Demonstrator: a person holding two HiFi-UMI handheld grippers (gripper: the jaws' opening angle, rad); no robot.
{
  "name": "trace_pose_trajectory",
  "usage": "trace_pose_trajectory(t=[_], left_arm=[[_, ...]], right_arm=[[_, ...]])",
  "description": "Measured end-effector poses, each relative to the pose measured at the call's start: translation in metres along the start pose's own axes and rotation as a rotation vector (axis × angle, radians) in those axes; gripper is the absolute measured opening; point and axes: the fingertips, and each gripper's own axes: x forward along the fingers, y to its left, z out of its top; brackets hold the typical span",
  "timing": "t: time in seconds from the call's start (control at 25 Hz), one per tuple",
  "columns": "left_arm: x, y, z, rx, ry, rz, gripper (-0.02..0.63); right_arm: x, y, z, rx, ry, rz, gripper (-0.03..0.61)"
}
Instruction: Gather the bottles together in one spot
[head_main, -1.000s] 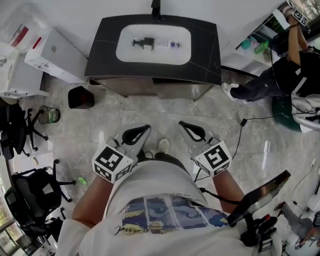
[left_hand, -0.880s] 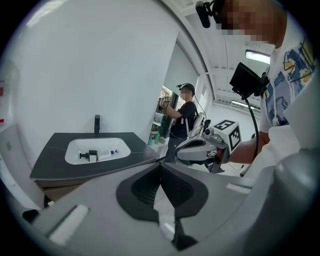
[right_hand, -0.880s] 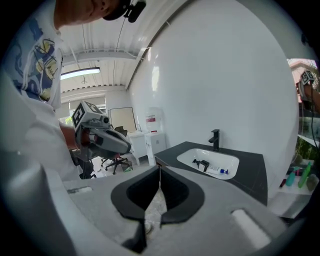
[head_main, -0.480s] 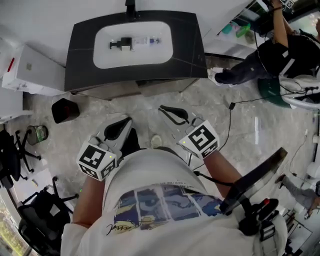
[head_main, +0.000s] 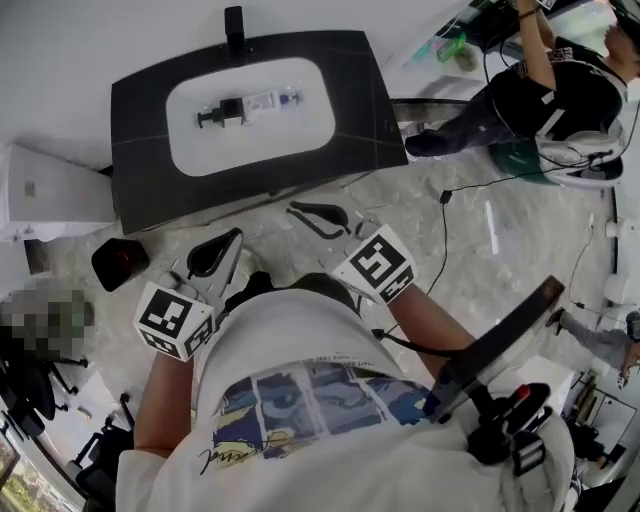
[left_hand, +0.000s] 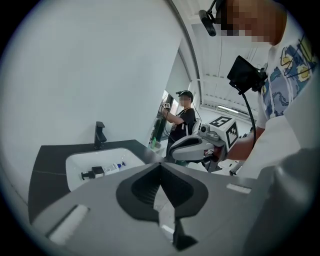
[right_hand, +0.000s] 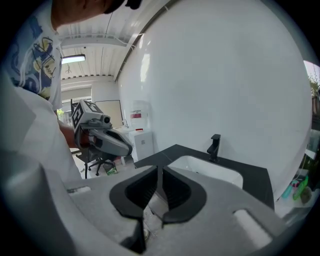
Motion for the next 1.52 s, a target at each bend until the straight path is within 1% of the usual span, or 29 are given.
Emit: trace_pose_trajectory(t=[0.2,0.32,0.44,0.64,0.88,0.96,1.08,1.24,1.4,1.52], left_arm=[[-0.010,0.033,0.000,0.005,0.015,-0.012,0.002],[-0.012,0.044,0.002,-0.013,0.008,0.000,0.002],[-0.006,0.051,0.005,-0.038,0.002,0.017,0.002],[0.001,0.073,0.021,-0.081,-0.018,0.100,0.002],[0.018,0.098,0.046,-0.151,-0.044,0.216,0.002],[0.022,0.106,0.051,-0.170,-0.046,0.252,0.002],[0.027,0.118,0.052,-0.205,-0.053,0.312,0.002],[0.021,0.132,0.054,-0.264,-0.073,0.401,0.002],[0.017,0.142,0.050,-0.325,-0.090,0.468,0.002],[0.016,0.147,0.046,-0.360,-0.092,0.508,0.002]], right_arm=[[0.037,0.000,0.012,-0.019,0.017,0.006,0.040],[0.051,-0.002,0.014,-0.033,0.038,0.037,0.048],[0.061,-0.015,0.015,-0.050,0.059,0.065,0.049],[0.096,-0.047,0.020,-0.116,0.089,0.141,0.049],[0.151,-0.095,0.015,-0.240,0.184,0.259,0.067],[0.178,-0.112,0.007,-0.301,0.225,0.284,0.071],[0.225,-0.132,-0.019,-0.395,0.306,0.319,0.085],[0.276,-0.139,-0.044,-0.486,0.382,0.379,0.101],[0.317,-0.147,-0.075,-0.570,0.457,0.402,0.117],[0.344,-0.156,-0.095,-0.623,0.505,0.404,0.120]])
